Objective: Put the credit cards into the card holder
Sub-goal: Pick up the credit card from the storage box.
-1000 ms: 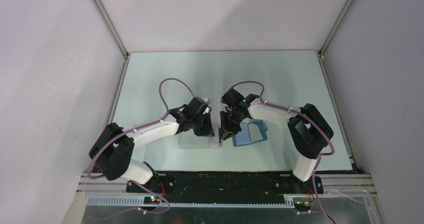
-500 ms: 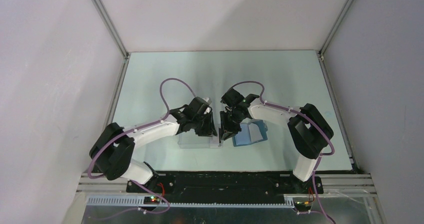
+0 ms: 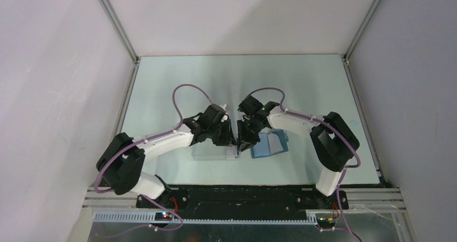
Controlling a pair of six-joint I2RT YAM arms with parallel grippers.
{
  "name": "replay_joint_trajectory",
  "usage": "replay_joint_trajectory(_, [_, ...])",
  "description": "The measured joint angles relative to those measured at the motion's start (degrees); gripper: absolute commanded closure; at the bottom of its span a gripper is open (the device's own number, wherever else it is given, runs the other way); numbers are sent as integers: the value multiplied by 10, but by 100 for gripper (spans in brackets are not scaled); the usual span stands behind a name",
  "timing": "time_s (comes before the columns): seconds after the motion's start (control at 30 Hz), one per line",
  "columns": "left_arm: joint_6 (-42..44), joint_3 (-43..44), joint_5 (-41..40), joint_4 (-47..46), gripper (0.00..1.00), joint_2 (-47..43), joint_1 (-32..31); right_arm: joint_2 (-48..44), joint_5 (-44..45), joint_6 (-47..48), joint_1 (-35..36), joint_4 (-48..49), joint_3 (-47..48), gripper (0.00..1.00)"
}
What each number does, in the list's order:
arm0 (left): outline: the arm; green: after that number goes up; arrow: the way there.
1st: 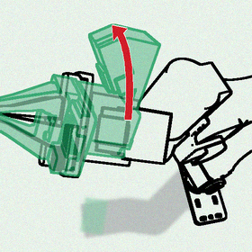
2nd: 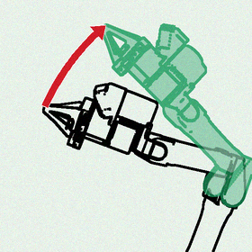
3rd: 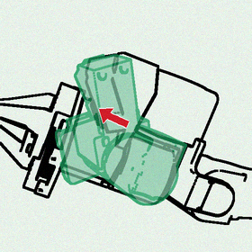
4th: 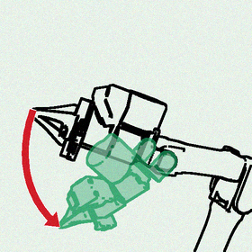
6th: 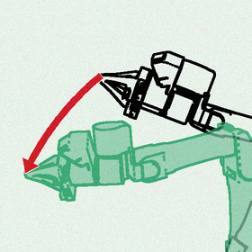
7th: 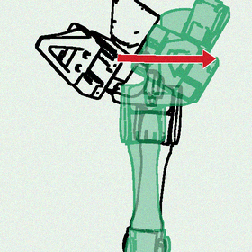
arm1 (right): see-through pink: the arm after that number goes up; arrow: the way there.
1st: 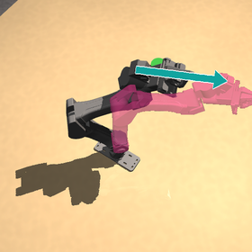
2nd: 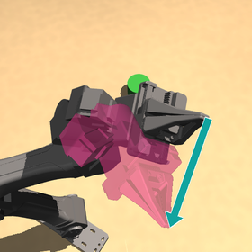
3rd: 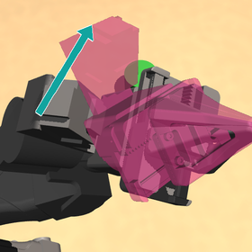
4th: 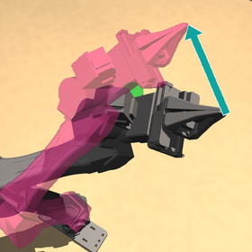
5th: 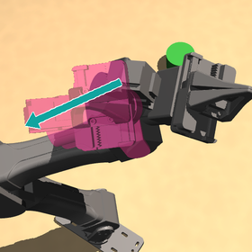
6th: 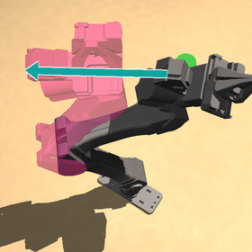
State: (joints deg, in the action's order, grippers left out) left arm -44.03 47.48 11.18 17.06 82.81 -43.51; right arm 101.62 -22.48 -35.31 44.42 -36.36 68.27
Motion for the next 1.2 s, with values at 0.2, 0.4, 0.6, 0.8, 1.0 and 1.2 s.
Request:
replay_joint_trajectory(0.2, [-2,0,0,-5,77,10,-1,0,0,0,0,0,0,78])
replay_joint_trajectory(0.4, [-6,-2,-1,-6,90,23,-3,0,0,0,0,0,0,77])
replay_joint_trajectory(0.6, [-10,-3,-3,-7,100,23,-3,0,0,0,0,0,0,75])
replay_joint_trajectory(0.8, [-12,-17,-20,-6,100,-13,-4,-18,6,2,0,-3,0,57])
replay_joint_trajectory(1.0, [-25,-31,-42,-4,100,-130,-2,-130,29,3,-9,-13,-3,32])
replay_joint_trajectory(1.2, [-41,-36,-50,-8,100,-252,7,-232,27,9,-36,-13,-3,18])
